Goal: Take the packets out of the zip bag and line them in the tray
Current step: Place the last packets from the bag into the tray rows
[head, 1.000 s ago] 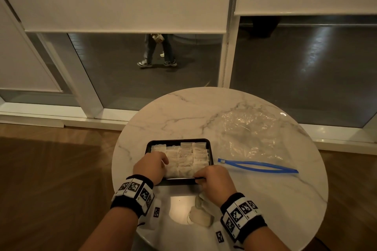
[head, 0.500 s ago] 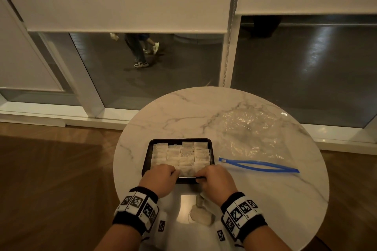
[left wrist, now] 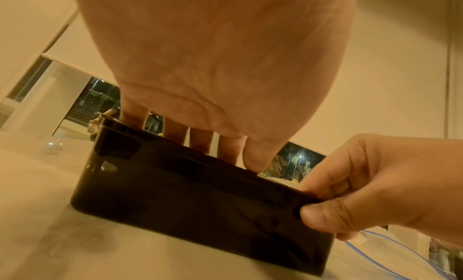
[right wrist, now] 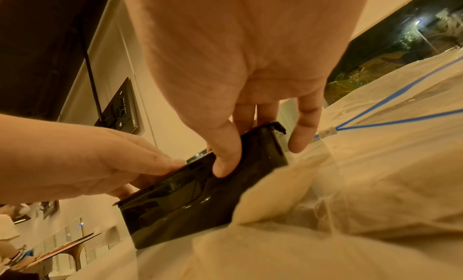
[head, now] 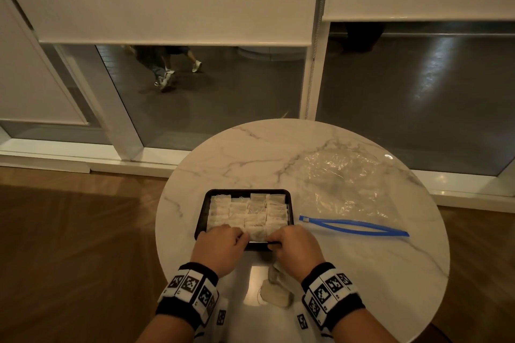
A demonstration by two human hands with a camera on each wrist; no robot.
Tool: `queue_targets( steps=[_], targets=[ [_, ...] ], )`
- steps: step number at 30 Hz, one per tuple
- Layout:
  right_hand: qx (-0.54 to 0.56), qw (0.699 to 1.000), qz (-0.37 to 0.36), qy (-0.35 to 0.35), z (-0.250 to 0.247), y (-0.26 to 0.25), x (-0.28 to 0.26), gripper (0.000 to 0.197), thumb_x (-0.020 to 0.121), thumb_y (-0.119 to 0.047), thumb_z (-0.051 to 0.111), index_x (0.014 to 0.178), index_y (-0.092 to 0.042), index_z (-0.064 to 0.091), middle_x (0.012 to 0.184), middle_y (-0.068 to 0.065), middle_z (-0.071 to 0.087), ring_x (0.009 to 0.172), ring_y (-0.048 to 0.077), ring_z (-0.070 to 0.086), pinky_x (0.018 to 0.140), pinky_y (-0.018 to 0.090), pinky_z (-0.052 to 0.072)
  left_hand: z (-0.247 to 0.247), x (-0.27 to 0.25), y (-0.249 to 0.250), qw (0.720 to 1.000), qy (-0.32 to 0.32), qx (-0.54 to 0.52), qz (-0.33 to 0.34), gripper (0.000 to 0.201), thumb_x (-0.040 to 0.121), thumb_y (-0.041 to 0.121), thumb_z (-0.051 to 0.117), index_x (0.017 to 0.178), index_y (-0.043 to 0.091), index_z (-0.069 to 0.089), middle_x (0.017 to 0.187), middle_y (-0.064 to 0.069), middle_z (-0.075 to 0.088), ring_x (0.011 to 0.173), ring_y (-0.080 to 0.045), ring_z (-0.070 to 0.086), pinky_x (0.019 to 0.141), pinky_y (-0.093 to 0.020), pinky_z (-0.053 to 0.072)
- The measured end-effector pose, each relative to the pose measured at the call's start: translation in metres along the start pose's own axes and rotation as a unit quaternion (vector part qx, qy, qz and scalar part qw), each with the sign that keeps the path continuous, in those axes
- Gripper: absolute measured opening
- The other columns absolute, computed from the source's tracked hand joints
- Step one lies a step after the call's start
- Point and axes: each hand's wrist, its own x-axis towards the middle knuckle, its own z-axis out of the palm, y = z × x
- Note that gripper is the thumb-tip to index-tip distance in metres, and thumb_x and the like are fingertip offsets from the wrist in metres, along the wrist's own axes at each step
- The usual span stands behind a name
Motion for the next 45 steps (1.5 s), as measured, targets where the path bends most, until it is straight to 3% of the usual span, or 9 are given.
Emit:
queue_targets(
  steps=[15, 19, 23, 28, 31, 35, 38, 41, 45],
  targets=[
    [0.007, 1.0, -0.005, 0.004, -0.003, -0.002, -0.001, 0.022, 0.095, -0.027, 0.058, 0.109, -0.032, 0.075, 0.096, -0.008, 0.073, 0.089, 0.011, 0.064, 0.078, 0.022, 0.048, 0.004, 0.002, -0.002, 0.998, -0.009, 0.058, -0.013, 0.039, 0.103, 0.045, 0.024, 0.095, 0.03, 0.059, 0.092, 0.004, 0.065, 0.088, -0.019, 0.061, 0.091, -0.041, 0.047],
    [0.004, 1.0, -0.005, 0.007, -0.004, -0.002, -0.002, 0.022, 0.094, -0.028, 0.058, 0.105, -0.031, 0.076, 0.092, -0.007, 0.072, 0.085, 0.011, 0.063, 0.073, 0.021, 0.045, 0.007, 0.004, -0.003, 0.996, -0.036, 0.084, -0.014, 0.047, 0.103, 0.049, 0.016, 0.117, 0.033, 0.057, 0.106, 0.004, 0.069, 0.101, -0.021, 0.062, 0.104, -0.046, 0.04],
    [0.002, 1.0, -0.005, 0.012, -0.004, -0.003, -0.002, 0.021, 0.094, -0.029, 0.057, 0.104, -0.03, 0.076, 0.093, -0.006, 0.072, 0.086, 0.013, 0.063, 0.072, 0.022, 0.043, 0.009, 0.006, -0.001, 0.996, -0.042, 0.077, -0.026, 0.057, 0.101, 0.055, 0.012, 0.124, 0.035, 0.06, 0.112, 0.003, 0.07, 0.11, -0.022, 0.061, 0.114, -0.05, 0.031],
    [0.005, 1.0, -0.008, 0.012, -0.003, -0.003, -0.002, 0.021, 0.095, -0.029, 0.056, 0.104, -0.029, 0.075, 0.094, -0.006, 0.071, 0.087, 0.013, 0.062, 0.073, 0.022, 0.041, 0.007, 0.005, 0.003, 0.998, -0.01, 0.035, -0.043, 0.06, 0.101, 0.058, 0.017, 0.104, 0.03, 0.07, 0.097, 0.005, 0.071, 0.097, -0.017, 0.063, 0.11, -0.045, 0.036],
    [0.005, 1.0, -0.015, 0.01, -0.004, -0.003, -0.002, 0.021, 0.096, -0.029, 0.056, 0.105, -0.029, 0.075, 0.095, -0.006, 0.071, 0.089, 0.013, 0.062, 0.075, 0.022, 0.042, 0.002, 0.004, 0.004, 0.998, 0.012, 0.039, -0.05, 0.053, 0.1, 0.058, 0.024, 0.091, 0.028, 0.066, 0.088, 0.005, 0.066, 0.084, -0.016, 0.058, 0.103, -0.045, 0.042],
    [0.006, 1.0, -0.015, 0.013, -0.004, -0.003, -0.002, 0.023, 0.095, -0.029, 0.056, 0.109, -0.031, 0.075, 0.098, -0.007, 0.072, 0.091, 0.011, 0.063, 0.078, 0.021, 0.045, -0.003, -0.001, 0.004, 0.996, -0.037, 0.083, -0.016, 0.036, 0.104, 0.042, 0.025, 0.124, 0.029, 0.052, 0.111, 0.002, 0.066, 0.103, -0.024, 0.059, 0.11, -0.056, 0.035],
    [0.045, 0.999, 0.005, -0.016, -0.008, -0.002, -0.003, 0.021, 0.093, -0.032, 0.061, 0.109, -0.033, 0.074, 0.101, -0.012, 0.071, 0.094, 0.006, 0.062, 0.087, 0.025, 0.05, -0.006, -0.003, 0.007, 0.999, -0.003, 0.045, -0.02, 0.043, 0.105, 0.047, 0.025, 0.111, 0.027, 0.062, 0.101, 0.002, 0.068, 0.1, -0.02, 0.062, 0.115, -0.051, 0.031],
    [0.196, 0.979, 0.036, -0.028, -0.025, 0.001, -0.006, 0.016, 0.09, -0.028, 0.069, 0.104, -0.032, 0.075, 0.099, -0.018, 0.07, 0.093, -0.003, 0.061, 0.088, 0.019, 0.05, -0.01, -0.006, 0.008, 0.995, 0.083, -0.058, -0.016, 0.038, 0.101, 0.049, 0.041, 0.097, 0.025, 0.07, 0.089, 0.006, 0.065, 0.091, -0.015, 0.058, 0.104, -0.039, 0.042],
    [0.347, 0.931, 0.084, 0.071, -0.047, 0.017, -0.007, 0.015, 0.09, -0.022, 0.071, 0.103, -0.029, 0.074, 0.096, -0.015, 0.071, 0.092, -0.001, 0.064, 0.08, 0.016, 0.051, -0.022, -0.014, 0.012, 0.975, 0.15, -0.162, 0.027, 0.019, 0.097, 0.04, 0.057, 0.097, 0.027, 0.071, 0.088, 0.015, 0.06, 0.094, -0.01, 0.053, 0.084, -0.031, 0.048]
  ],
)
